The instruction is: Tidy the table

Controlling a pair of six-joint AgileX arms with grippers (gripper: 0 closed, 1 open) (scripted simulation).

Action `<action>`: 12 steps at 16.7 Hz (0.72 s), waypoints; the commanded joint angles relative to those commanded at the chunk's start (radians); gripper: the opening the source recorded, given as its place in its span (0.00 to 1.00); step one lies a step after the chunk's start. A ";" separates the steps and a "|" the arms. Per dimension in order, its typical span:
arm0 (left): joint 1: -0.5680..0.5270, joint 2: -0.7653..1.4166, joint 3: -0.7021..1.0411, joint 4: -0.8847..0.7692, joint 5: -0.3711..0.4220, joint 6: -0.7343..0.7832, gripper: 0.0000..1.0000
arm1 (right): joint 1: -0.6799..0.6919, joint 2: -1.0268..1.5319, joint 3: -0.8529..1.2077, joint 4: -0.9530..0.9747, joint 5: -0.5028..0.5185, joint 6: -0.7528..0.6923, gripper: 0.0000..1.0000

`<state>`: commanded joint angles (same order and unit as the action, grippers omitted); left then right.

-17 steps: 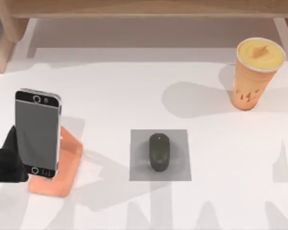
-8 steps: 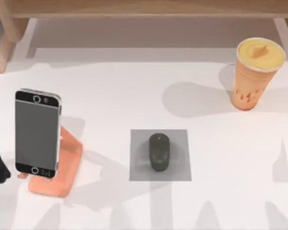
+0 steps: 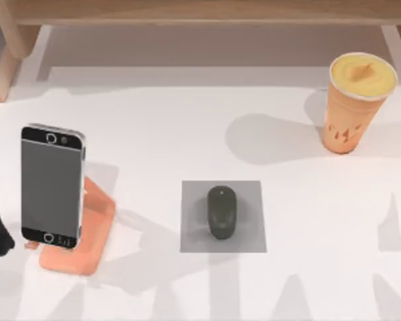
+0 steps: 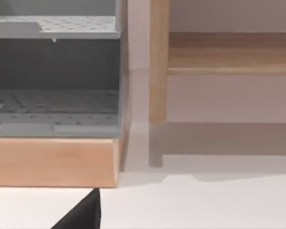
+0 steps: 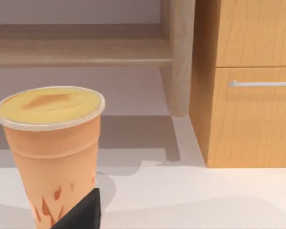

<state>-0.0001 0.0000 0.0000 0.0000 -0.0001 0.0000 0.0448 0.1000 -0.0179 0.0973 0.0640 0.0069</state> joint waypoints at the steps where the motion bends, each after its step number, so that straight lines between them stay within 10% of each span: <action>1: 0.000 0.000 0.000 0.000 0.000 0.000 1.00 | 0.020 0.051 -0.006 0.049 0.029 0.003 1.00; 12: 0.000 0.000 0.000 0.000 0.000 0.000 1.00 | 0.289 1.070 0.055 0.921 0.378 0.035 1.00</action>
<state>-0.0001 0.0000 0.0000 0.0000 -0.0001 0.0000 0.3342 1.1701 0.0370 1.0185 0.4424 0.0424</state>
